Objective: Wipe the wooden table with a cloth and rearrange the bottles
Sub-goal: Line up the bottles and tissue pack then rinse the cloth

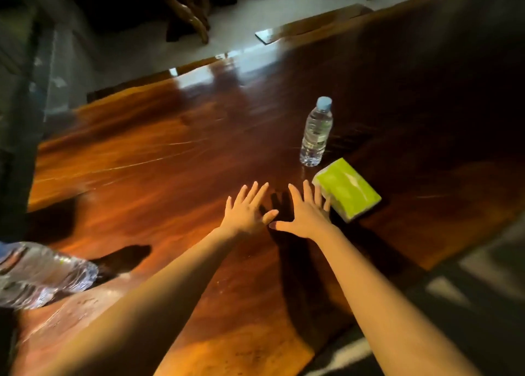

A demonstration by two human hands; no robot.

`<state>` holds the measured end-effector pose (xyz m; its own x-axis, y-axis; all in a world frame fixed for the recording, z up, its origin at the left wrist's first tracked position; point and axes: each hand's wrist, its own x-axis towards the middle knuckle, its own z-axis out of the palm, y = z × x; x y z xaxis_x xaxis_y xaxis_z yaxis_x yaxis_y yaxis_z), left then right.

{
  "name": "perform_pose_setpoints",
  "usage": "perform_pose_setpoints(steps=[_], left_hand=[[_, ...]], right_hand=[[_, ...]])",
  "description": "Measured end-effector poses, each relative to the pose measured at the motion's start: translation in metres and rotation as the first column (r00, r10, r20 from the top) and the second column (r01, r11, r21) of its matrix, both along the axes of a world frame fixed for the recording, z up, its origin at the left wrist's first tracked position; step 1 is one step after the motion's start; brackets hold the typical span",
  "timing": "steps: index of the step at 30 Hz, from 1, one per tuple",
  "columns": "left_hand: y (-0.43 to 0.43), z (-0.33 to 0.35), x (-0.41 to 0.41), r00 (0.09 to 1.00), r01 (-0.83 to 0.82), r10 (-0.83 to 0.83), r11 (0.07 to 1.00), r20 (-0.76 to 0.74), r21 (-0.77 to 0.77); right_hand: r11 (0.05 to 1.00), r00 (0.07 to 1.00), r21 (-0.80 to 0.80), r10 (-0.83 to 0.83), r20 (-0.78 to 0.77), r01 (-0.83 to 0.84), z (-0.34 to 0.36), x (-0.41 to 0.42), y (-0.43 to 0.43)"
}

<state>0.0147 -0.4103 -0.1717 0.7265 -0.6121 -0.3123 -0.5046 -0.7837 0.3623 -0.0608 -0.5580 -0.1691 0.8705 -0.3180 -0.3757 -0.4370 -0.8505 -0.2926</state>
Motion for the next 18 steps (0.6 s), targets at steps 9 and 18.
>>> perform_pose_setpoints(steps=[9, 18], left_hand=[[-0.117, -0.007, 0.036, 0.999, 0.015, -0.012, 0.996, 0.035, -0.092], [-0.191, -0.004, 0.069, 0.964, -0.245, 0.154, 0.833, -0.217, -0.496]], right_hand=[[0.991, 0.989, -0.059, -0.128, -0.068, 0.124, -0.010, 0.008, -0.098], [0.968, 0.965, -0.082, -0.244, -0.096, 0.237, -0.035, 0.030, -0.122]])
